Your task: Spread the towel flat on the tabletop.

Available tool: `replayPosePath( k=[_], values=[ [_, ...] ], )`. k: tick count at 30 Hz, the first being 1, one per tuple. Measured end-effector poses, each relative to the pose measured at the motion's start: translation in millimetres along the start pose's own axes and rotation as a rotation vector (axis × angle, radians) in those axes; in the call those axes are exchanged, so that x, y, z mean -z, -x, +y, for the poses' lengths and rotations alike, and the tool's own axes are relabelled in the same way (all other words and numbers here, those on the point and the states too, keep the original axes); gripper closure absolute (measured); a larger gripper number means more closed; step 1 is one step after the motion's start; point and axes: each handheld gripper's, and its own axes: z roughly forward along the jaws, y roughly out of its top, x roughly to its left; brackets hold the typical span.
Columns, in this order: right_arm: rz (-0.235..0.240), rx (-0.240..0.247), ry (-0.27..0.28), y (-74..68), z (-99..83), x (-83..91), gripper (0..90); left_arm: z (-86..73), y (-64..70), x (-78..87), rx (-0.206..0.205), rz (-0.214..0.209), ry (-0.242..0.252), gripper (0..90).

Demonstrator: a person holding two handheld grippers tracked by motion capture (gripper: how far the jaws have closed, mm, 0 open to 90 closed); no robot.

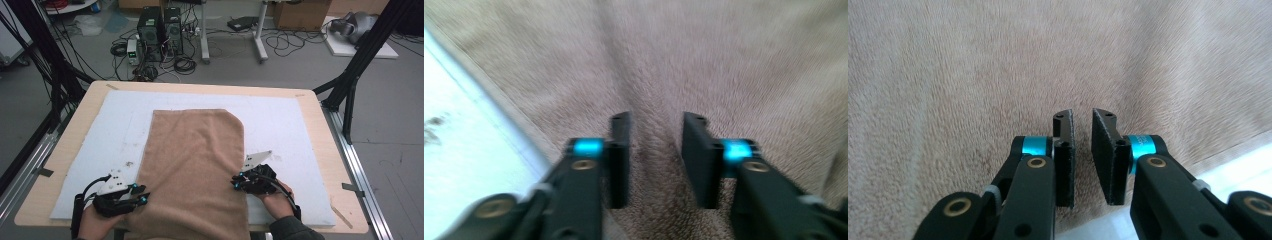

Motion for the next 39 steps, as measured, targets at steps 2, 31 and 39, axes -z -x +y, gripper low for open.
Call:
replayPosePath(
  k=[2,31,39],
  values=[
    [-0.034,-0.014,-0.004,7.5,5.3,1.3,73.9,7.6,-4.2,-0.8,0.021,0.004,0.019,57.2],
    [-0.099,-0.14,0.035,73.6,30.8,-7.2,66.9,21.6,-20.9,-29.8,0.016,0.038,-0.006,68.6],
    [-0.142,-0.226,-0.049,107.4,37.0,-38.0,69.2,23.7,-28.3,-42.2,0.035,0.049,-0.03,63.9]
  ],
)
